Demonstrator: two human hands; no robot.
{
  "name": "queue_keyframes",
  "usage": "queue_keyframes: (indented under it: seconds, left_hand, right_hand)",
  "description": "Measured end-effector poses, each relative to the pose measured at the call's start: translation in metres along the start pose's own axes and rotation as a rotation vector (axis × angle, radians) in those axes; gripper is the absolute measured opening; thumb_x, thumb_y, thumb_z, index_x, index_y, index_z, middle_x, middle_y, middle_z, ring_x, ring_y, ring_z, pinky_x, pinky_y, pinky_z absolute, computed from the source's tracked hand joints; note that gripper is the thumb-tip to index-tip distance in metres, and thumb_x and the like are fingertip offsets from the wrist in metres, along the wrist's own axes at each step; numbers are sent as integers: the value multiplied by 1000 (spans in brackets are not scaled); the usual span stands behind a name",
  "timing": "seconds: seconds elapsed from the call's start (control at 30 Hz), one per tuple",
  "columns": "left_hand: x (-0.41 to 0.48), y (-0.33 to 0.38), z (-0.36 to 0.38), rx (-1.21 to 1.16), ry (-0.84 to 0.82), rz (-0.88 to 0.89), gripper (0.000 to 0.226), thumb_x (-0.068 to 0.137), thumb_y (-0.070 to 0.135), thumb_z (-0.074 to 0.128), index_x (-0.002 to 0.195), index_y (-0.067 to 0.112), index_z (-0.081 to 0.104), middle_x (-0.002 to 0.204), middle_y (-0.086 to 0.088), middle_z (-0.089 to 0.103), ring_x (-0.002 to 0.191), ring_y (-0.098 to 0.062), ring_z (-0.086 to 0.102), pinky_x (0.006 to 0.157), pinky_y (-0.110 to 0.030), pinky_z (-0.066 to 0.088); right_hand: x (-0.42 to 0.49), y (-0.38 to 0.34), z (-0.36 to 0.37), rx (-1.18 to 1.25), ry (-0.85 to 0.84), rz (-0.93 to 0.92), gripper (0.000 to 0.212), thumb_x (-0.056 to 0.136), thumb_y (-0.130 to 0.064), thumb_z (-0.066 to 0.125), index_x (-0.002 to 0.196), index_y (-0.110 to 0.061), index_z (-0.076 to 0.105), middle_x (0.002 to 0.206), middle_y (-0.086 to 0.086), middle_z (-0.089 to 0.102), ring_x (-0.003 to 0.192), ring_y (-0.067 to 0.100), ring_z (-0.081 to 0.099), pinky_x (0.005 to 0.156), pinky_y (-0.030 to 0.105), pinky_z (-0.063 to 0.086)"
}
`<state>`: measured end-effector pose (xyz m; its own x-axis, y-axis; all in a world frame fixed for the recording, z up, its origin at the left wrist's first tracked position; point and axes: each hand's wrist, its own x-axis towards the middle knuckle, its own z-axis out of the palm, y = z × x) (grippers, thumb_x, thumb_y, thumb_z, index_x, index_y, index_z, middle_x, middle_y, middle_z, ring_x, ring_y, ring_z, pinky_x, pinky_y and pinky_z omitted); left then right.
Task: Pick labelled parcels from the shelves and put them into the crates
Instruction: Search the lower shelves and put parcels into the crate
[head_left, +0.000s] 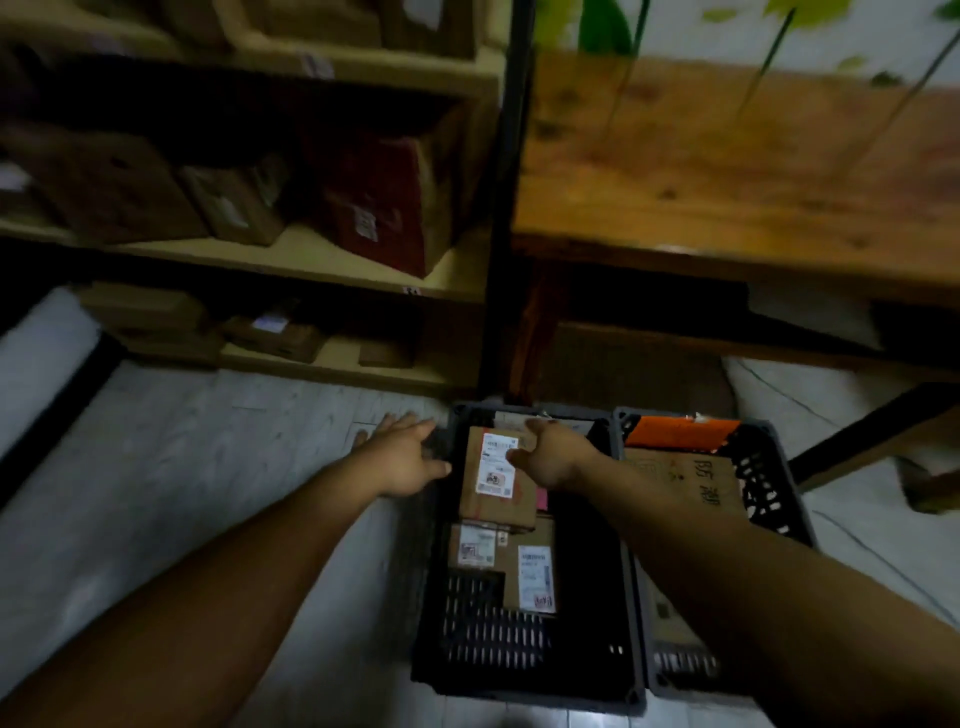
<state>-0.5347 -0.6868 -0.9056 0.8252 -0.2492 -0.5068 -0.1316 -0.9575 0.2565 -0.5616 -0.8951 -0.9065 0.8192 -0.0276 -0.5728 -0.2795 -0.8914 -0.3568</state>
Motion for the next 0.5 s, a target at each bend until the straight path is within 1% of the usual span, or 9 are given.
queue_keyframes:
  seconds: [0.07,0.1,0.17,0.23,0.27,0.33,0.43,0.47,0.5]
  left_hand:
    - [-42,-7,-53,-39,-3,-14,78,89,54,49,151,29,9,160,-2,1,147,-23,-1,118,-47,6]
    - [-62,-13,-80,-57,-6,-18,77,89,55,48,151,29,9,160,-2,1,147,-23,-1,118,-46,6]
    - [-99,-29,-128,-92,14,-36,76,90,54,49,151,27,11,160,-3,2,147,-24,-1,118,-46,8]
    - [-130,-49,-171,-136,63,-66,77,89,52,51,151,26,13,160,-3,2,147,-24,0,118,-45,10]
    - [-144,-61,-191,-154,88,-80,77,89,51,52,151,25,14,160,-4,2,147,-25,1,118,-43,11]
    - [-167,-88,-228,-168,142,-86,77,88,49,55,151,25,16,160,-4,2,147,-26,0,119,-40,11]
    - [-194,-135,-279,-192,198,-80,75,89,47,55,150,26,17,160,-2,2,147,-25,-3,118,-41,10]
    - [-201,-151,-295,-190,215,-77,75,89,47,55,150,25,17,160,-2,3,147,-25,-3,117,-42,11]
    - [-208,-165,-310,-188,232,-72,75,89,48,55,150,25,18,160,-2,5,147,-25,-1,117,-41,12]
  right_hand:
    - [-36,-38,-38,7,3,-24,54,99,-40,48,143,-9,40,136,16,52,119,30,55,96,38,46]
    - [-55,-59,-58,8,16,-50,49,99,-39,50,138,-11,45,129,13,55,113,29,57,92,36,47]
    - [-85,-101,-90,-7,30,-96,44,96,-40,54,133,-15,50,129,9,55,113,27,57,91,32,46]
    - [-109,-144,-116,3,34,-145,40,95,-39,57,129,-18,53,123,4,57,107,22,56,87,27,43]
    - [-121,-166,-126,26,33,-163,37,94,-37,59,127,-20,54,118,2,57,102,20,56,85,26,42]
    - [-138,-210,-141,62,51,-193,32,94,-34,60,124,-23,56,110,-1,57,101,17,57,84,28,43]
    - [-153,-279,-157,26,101,-232,30,92,-37,59,119,-24,59,112,1,61,97,17,58,82,28,47]
    - [-156,-302,-161,16,125,-245,33,92,-38,59,122,-23,57,117,3,61,99,18,58,84,30,48]
    - [-159,-324,-166,-1,154,-253,39,93,-39,58,128,-22,55,123,5,59,106,21,57,90,32,47]
